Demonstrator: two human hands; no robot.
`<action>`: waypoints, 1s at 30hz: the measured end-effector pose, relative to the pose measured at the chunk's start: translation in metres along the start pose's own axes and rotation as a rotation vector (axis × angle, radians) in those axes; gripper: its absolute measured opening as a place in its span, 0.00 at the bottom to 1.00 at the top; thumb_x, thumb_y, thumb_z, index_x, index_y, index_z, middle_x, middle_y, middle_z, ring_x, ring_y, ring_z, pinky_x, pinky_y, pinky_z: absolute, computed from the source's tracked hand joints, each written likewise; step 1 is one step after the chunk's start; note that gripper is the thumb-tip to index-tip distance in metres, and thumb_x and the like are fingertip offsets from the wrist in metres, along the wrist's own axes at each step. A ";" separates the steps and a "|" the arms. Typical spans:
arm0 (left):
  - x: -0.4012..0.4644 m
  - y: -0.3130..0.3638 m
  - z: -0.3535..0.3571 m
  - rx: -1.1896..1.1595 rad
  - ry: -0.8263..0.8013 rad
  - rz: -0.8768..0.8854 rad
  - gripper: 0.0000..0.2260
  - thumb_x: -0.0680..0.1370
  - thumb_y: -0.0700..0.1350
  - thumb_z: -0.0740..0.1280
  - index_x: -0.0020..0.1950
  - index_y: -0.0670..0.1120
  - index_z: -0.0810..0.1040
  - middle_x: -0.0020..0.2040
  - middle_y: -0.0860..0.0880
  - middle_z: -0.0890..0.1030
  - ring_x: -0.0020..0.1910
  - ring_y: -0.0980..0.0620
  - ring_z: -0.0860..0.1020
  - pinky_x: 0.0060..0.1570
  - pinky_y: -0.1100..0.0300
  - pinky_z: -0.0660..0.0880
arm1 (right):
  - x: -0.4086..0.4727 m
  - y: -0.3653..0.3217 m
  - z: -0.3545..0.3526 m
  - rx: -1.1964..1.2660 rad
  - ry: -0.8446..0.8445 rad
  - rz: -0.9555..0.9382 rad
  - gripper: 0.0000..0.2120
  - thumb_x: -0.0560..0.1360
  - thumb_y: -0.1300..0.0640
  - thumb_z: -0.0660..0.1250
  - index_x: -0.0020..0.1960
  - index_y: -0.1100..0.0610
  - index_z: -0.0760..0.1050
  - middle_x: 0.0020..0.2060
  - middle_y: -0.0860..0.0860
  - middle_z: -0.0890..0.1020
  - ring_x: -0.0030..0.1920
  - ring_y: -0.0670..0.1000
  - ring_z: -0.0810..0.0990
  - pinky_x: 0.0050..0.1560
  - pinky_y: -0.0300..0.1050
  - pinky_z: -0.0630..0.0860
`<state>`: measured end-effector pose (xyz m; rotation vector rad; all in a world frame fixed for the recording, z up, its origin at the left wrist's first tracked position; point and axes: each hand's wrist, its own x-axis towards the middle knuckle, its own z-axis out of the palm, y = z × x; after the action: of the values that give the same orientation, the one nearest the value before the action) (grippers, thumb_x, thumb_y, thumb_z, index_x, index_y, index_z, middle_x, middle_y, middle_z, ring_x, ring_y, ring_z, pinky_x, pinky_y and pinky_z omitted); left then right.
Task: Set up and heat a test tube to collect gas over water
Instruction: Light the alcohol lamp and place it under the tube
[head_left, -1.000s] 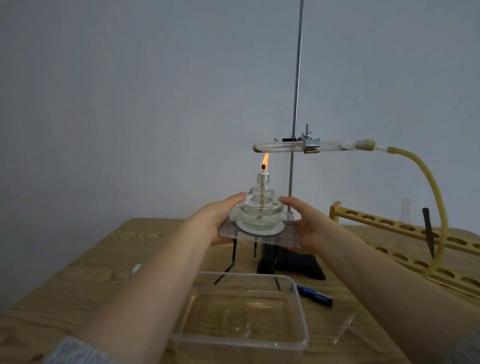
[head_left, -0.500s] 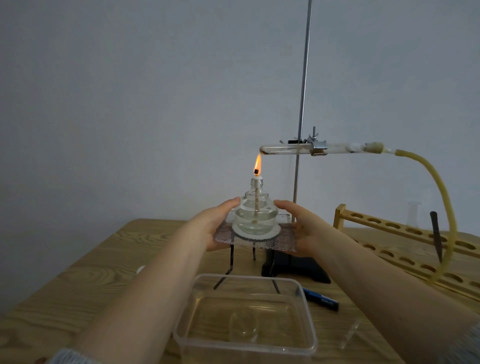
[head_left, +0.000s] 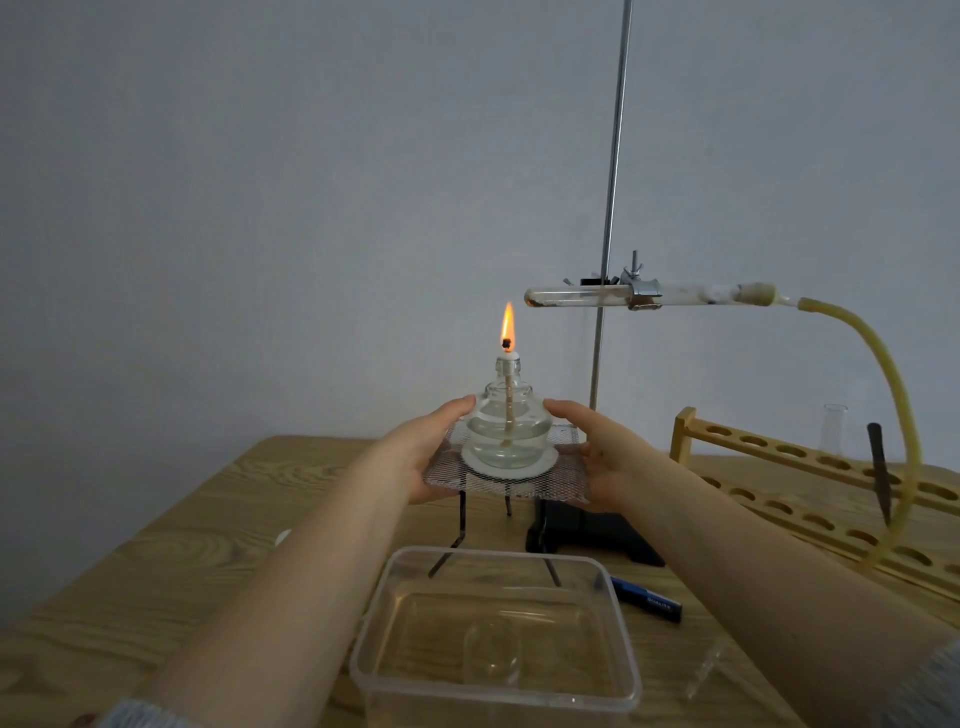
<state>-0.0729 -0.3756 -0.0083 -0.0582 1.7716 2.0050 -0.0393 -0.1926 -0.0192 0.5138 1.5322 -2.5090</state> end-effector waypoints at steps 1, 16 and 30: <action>0.001 0.000 0.000 0.005 0.000 0.000 0.21 0.74 0.55 0.68 0.50 0.37 0.75 0.44 0.40 0.82 0.41 0.44 0.82 0.46 0.52 0.79 | 0.000 0.000 0.000 -0.002 -0.002 0.003 0.27 0.68 0.55 0.75 0.61 0.66 0.72 0.48 0.64 0.82 0.34 0.61 0.85 0.31 0.57 0.82; -0.002 -0.001 0.000 0.014 -0.018 -0.027 0.21 0.76 0.55 0.66 0.48 0.35 0.75 0.33 0.40 0.83 0.28 0.46 0.83 0.26 0.57 0.80 | -0.003 0.000 0.001 0.015 -0.013 0.005 0.24 0.69 0.55 0.75 0.59 0.66 0.72 0.49 0.63 0.82 0.43 0.61 0.84 0.39 0.56 0.82; 0.011 -0.004 -0.003 0.192 0.226 0.130 0.28 0.69 0.62 0.70 0.57 0.44 0.69 0.55 0.42 0.79 0.50 0.44 0.81 0.51 0.50 0.78 | -0.014 0.001 0.001 0.008 -0.013 -0.004 0.21 0.71 0.55 0.73 0.56 0.65 0.70 0.47 0.64 0.80 0.39 0.62 0.83 0.27 0.55 0.81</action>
<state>-0.0821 -0.3748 -0.0164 -0.1150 2.1540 1.9705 -0.0264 -0.1950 -0.0149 0.4955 1.5210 -2.5178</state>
